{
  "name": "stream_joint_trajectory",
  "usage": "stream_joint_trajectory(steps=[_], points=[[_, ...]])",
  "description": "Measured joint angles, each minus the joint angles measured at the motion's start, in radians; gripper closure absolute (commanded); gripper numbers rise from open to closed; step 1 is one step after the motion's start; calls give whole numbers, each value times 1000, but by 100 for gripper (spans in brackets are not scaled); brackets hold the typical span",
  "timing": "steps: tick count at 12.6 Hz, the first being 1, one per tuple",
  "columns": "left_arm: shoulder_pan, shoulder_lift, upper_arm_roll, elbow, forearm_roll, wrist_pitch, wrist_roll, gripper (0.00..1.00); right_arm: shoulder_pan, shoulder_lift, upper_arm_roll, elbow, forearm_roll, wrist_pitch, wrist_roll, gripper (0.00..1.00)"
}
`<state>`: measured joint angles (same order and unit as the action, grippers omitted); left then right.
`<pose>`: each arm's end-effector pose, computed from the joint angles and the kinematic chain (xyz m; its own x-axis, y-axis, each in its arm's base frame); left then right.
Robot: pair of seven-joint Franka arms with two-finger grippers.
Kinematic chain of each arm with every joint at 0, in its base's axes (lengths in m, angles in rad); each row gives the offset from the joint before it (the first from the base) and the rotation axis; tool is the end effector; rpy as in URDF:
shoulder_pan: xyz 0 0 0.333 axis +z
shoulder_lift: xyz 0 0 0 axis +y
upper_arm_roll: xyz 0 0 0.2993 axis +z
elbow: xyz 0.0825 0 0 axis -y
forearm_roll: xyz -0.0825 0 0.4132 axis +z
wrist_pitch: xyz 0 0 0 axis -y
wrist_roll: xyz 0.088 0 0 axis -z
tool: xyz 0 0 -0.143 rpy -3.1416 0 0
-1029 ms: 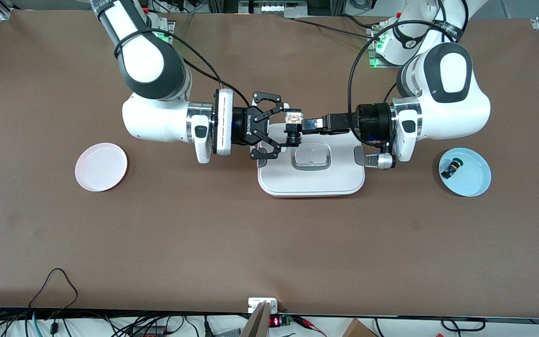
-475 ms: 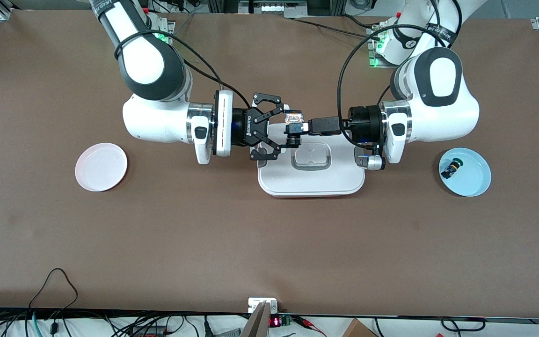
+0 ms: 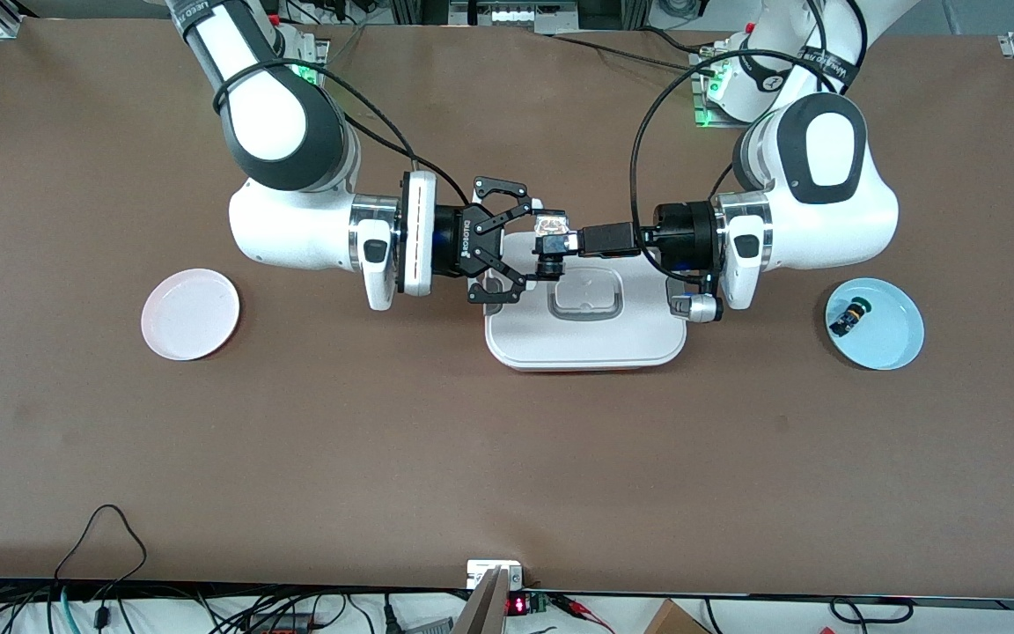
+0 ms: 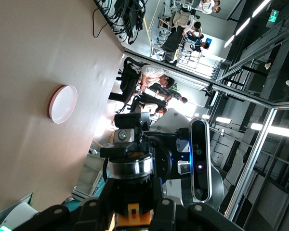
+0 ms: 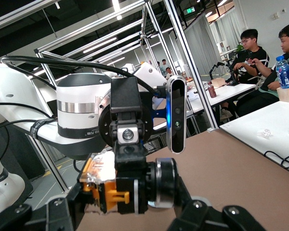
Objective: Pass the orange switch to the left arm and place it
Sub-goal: 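Grasp the orange switch from the right gripper with the left gripper, then open the right gripper and withdraw while the left gripper carries the switch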
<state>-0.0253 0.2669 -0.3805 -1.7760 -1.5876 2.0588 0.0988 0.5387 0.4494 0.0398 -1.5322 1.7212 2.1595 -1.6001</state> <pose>0.6103 -0.3344 0.4415 0.9336 0.0846 -0.3481 0.3546 -0.0801 0.9316 0.6013 0.4699 0.4275 0.3944 0.0772 0.9157 0.9187 -0.0563 -0.3909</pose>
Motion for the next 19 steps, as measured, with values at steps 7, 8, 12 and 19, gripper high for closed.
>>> stream_joint_trajectory(steps=[7, 8, 12, 19], points=[[69, -1, 9, 17, 53, -89, -1, 100, 3, 0, 0, -14, 2, -1, 10, 0], [100, -1, 11, 17, 100, -134, -2, 100, 2, 0, 0, -14, 2, -1, 11, 0], [275, -2, 18, 20, 481, -331, -10, 100, -33, -11, -11, -36, -36, -5, 11, 0], [411, -4, 22, 15, 1377, -447, -15, 100, -261, -92, -57, -165, -294, -180, 12, 0]])
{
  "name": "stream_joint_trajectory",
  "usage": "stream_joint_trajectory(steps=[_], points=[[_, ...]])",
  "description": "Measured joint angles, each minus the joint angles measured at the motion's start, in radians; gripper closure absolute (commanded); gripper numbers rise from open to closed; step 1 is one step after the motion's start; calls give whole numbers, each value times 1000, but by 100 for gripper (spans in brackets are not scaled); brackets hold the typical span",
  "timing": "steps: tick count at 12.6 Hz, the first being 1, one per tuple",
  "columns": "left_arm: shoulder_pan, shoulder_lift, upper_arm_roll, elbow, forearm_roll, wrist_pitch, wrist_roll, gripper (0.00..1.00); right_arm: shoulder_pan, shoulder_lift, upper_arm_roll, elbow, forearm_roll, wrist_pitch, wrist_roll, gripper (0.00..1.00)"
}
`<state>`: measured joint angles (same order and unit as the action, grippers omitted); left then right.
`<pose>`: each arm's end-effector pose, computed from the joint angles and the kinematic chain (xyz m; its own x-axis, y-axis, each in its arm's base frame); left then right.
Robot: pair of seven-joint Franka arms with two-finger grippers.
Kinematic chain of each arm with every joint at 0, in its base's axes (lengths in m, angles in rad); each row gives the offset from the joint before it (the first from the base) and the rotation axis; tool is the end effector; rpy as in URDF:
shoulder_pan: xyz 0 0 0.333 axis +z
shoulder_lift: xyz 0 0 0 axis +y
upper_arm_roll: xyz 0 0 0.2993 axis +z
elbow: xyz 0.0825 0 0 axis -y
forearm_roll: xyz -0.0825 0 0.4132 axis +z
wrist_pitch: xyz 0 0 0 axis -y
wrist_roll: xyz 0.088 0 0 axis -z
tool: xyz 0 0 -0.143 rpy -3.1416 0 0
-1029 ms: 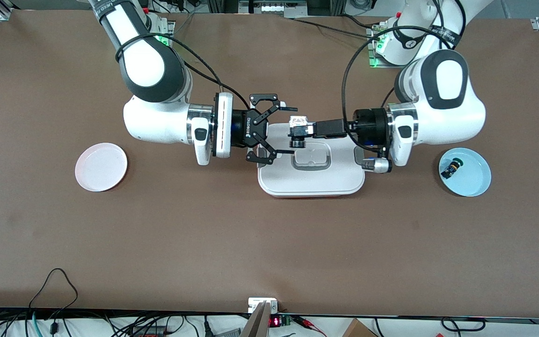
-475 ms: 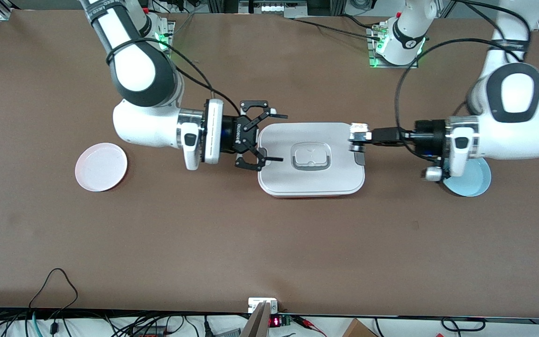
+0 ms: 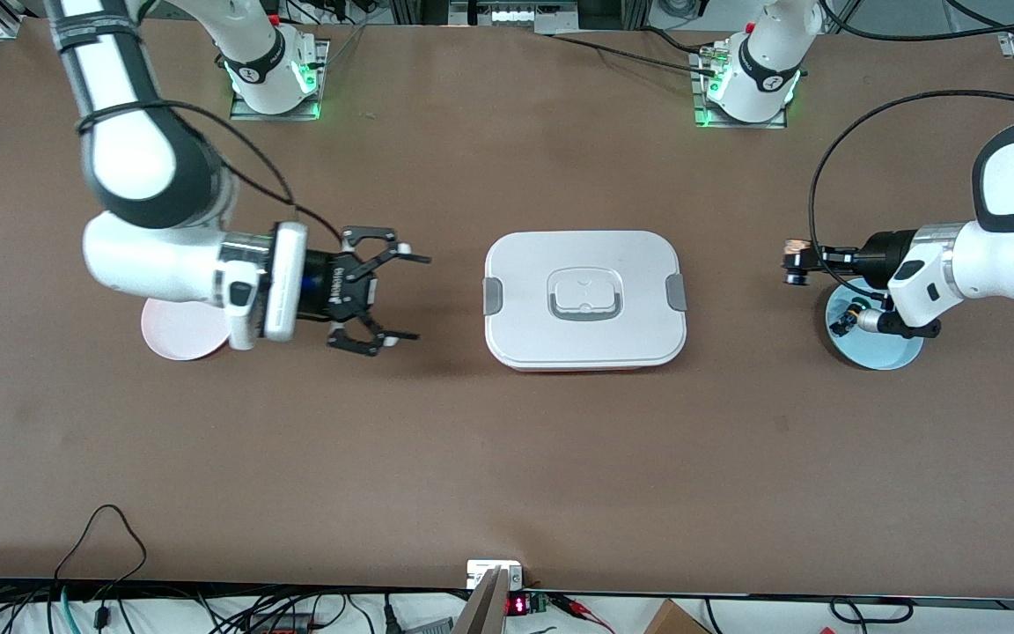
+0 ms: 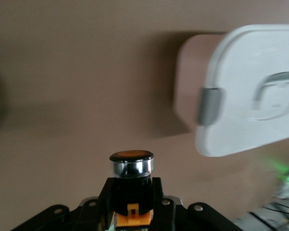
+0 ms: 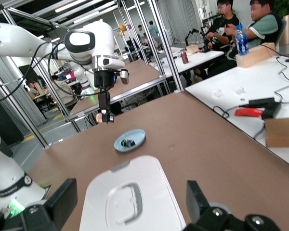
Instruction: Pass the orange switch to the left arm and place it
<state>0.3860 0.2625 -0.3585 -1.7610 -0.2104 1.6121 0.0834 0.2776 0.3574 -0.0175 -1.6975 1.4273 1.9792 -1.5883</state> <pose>0.5904 -0.0054 0.3427 0.9300 -0.0701 -0.3607 0.0481 -0.9500 0.3086 0.6530 0.2735 0.3885 0.3906 0.2651 0.8815 0.9194 -0.1607 -0.3590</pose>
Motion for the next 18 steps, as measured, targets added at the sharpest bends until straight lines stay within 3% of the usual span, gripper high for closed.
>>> stream_joint_trajectory(steps=[4, 8, 12, 18], points=[[67, 84, 3, -14, 357, 10, 0, 99, -27, -24, -150, -19, -199, -181, 167, 0], [114, 194, 3, -14, 654, 126, 1, 98, -34, -83, -164, -19, -470, -204, 623, 0], [198, 303, 4, -14, 713, 273, 81, 97, -31, -114, -162, -19, -774, -237, 989, 0], [206, 353, -2, -12, 742, 364, 101, 94, -29, -116, -161, -19, -1154, -325, 1399, 0]])
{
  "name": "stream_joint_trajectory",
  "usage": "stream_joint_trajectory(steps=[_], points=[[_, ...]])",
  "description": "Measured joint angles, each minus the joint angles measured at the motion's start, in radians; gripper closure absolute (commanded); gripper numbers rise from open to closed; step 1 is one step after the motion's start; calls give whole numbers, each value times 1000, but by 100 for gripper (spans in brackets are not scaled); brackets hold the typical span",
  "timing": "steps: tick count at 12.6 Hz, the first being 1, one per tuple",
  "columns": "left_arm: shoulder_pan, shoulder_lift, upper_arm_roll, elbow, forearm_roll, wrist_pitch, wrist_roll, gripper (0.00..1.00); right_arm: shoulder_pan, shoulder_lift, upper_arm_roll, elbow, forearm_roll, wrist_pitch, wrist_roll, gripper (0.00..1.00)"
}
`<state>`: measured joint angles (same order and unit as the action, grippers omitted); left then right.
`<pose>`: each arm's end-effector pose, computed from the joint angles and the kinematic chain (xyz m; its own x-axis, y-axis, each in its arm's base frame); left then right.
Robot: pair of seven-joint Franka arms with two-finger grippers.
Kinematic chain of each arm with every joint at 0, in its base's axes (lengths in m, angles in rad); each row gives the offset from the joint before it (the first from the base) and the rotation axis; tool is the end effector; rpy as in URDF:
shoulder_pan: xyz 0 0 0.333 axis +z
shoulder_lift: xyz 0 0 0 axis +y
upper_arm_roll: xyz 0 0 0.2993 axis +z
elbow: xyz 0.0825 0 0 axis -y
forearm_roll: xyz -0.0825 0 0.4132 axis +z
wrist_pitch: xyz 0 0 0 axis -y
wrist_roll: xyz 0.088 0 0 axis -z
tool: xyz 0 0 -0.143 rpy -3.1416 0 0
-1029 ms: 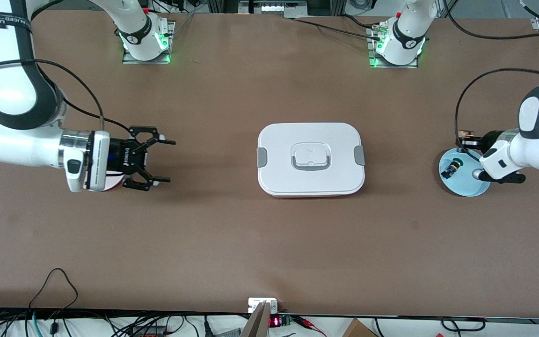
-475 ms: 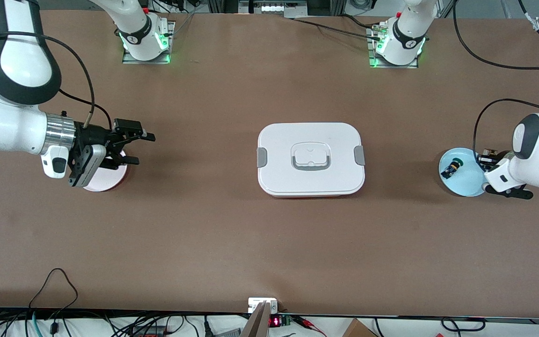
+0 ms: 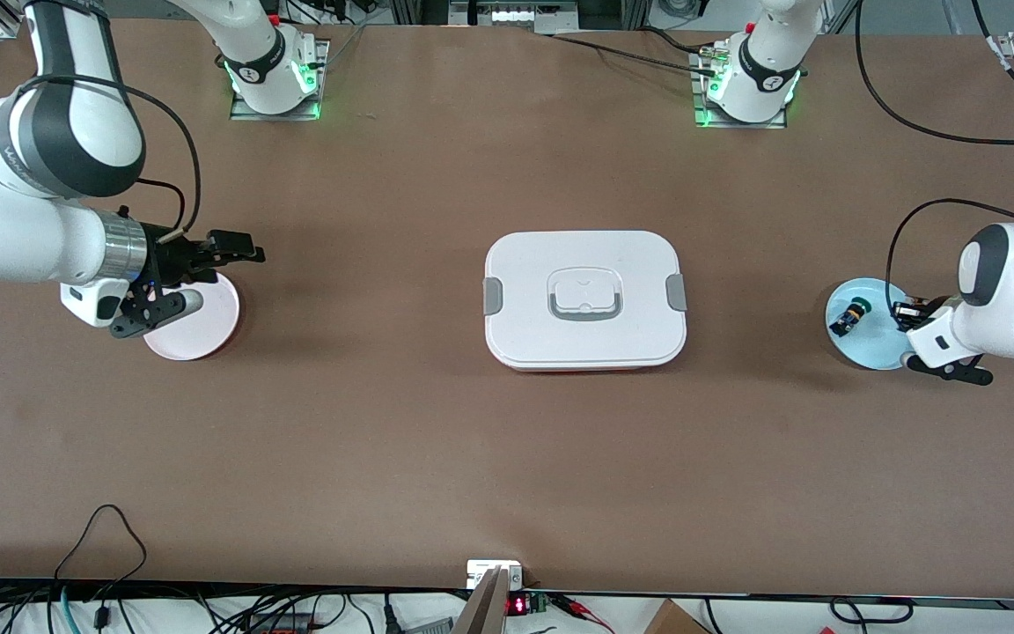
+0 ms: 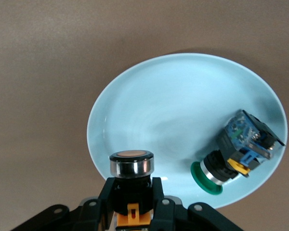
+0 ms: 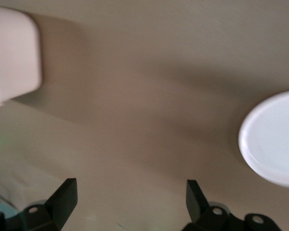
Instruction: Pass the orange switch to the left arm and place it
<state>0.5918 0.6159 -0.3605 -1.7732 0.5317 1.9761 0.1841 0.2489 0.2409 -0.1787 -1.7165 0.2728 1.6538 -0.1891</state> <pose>0.5925 0.1893 0.1403 0.9020 -0.1900 -0.3877 -0.2481 -0.9630 -0.1055 0.6037 0.0835 0.3671 0.9423 0.2200 -0.2525 0.1526 -0.9532 -0.2610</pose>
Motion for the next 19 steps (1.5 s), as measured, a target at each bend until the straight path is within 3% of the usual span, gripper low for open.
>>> stream_joint_trajectory(steps=[2, 5, 7, 11, 12, 13, 19], points=[[1, 15, 0, 1, 2, 9, 0, 91, -1, -9, 0, 20, -144, -28, 70, 0], [1, 22, 0, 1, 2, 10, 0, 71, -27, -52, -4, 82, -319, -41, 92, 0], [1, 27, 0, 2, 10, 10, 5, 57, -114, -81, -7, 105, -331, -15, 97, 0], [1, 48, 0, 4, 53, 11, 5, 50, -183, -101, -6, 128, -331, -46, 99, 0], [1, 49, 0, 5, 53, 11, 5, 37, -180, -114, -3, 128, -331, -60, 103, 0], [1, 49, -1, 7, 53, 11, 5, 2, -176, -132, 2, 126, -331, -63, 115, 0], [1, -4, -40, 76, -30, -51, 5, 0, -168, -244, 9, -36, -331, 46, 164, 0]])
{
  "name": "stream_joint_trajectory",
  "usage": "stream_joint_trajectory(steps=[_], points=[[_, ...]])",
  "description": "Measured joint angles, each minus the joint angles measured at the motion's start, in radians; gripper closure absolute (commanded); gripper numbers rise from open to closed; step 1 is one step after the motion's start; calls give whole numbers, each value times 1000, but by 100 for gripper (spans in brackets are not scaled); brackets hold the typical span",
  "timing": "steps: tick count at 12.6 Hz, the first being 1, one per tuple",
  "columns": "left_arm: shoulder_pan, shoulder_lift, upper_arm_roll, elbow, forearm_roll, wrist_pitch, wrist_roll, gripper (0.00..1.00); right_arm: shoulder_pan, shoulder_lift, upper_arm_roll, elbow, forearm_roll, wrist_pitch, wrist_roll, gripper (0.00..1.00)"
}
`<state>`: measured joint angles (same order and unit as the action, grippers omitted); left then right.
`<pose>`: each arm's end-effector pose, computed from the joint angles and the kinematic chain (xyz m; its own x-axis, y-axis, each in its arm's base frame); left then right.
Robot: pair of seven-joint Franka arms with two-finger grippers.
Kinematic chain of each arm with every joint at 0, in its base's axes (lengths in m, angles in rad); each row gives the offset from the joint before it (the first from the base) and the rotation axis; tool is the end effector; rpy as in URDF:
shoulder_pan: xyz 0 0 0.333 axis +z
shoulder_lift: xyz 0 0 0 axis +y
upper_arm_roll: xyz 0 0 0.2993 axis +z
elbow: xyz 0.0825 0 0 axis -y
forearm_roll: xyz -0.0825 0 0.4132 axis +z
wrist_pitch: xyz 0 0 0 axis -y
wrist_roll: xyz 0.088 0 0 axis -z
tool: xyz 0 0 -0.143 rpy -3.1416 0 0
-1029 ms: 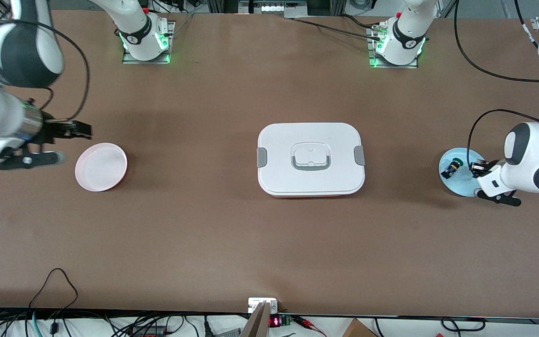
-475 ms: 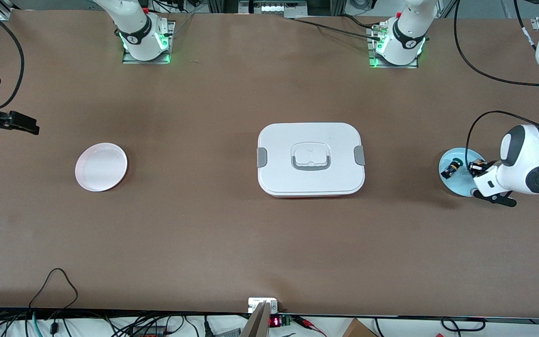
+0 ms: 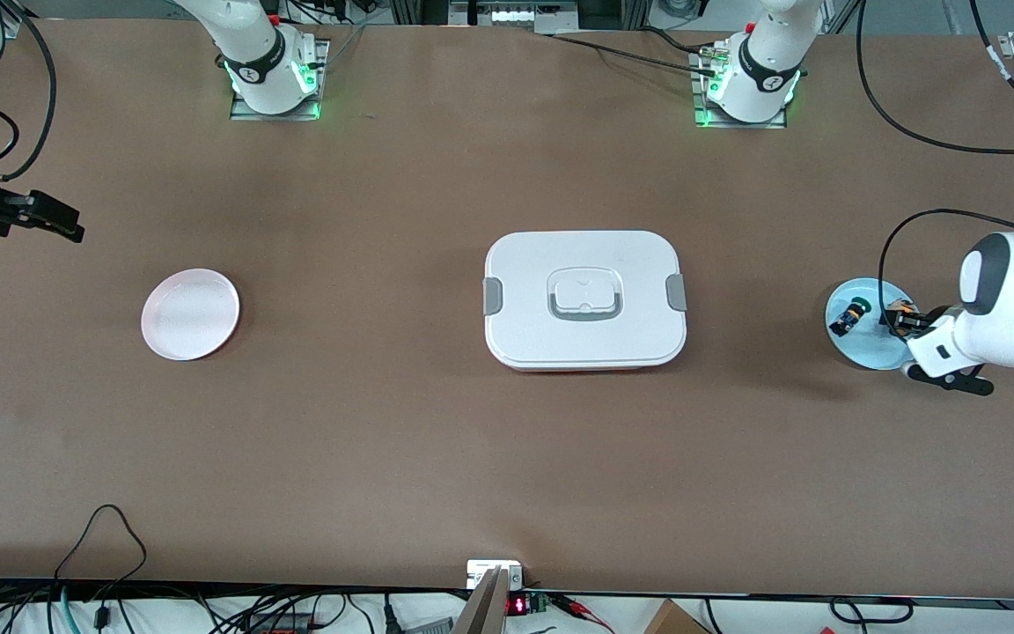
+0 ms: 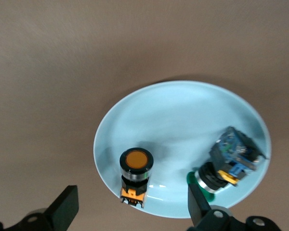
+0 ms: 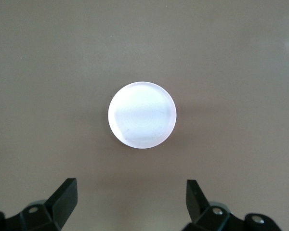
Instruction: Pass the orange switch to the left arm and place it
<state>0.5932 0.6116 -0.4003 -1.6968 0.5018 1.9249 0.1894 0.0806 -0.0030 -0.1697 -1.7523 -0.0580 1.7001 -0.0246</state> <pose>0.6182 0.1796 0.1749 0.9179 -0.1882 -0.3493 -0.2357 -0.9668 -0.0985 0.5808 -0.0596 0.4934 0.9971 -0.0569 -0.0508 -0.0541 -0.9970 0.0553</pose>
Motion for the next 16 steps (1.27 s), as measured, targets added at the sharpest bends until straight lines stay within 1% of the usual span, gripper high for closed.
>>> stream_joint_trajectory(steps=[2, 4, 7, 9, 11, 14, 16], points=[[0, -55, -44, 40, -17, -73, 0, 0, 9, -9, 3, -2, 0, -2, 0, 0], [-1, -95, -100, 111, -25, -162, 0, 0, 32, -10, 4, -2, 0, -2, 8, 0], [-2, -111, -212, 250, -32, -338, 0, 0, 42, -11, 5, -1, 0, -2, 12, 0], [-2, -114, -279, 309, -33, -454, 0, 0, 41, -12, 4, -1, 0, -2, 12, 0], [-3, -126, -330, 347, -43, -529, -1, 0, 41, -13, 4, -1, 0, -9, 12, 0], [-14, -209, -351, 359, -137, -559, -3, 0, 41, -13, 3, -1, 0, -14, 12, 0], [-72, -286, -331, 357, -174, -569, -9, 0, 41, -15, 3, -1, 0, -15, 12, 0]])
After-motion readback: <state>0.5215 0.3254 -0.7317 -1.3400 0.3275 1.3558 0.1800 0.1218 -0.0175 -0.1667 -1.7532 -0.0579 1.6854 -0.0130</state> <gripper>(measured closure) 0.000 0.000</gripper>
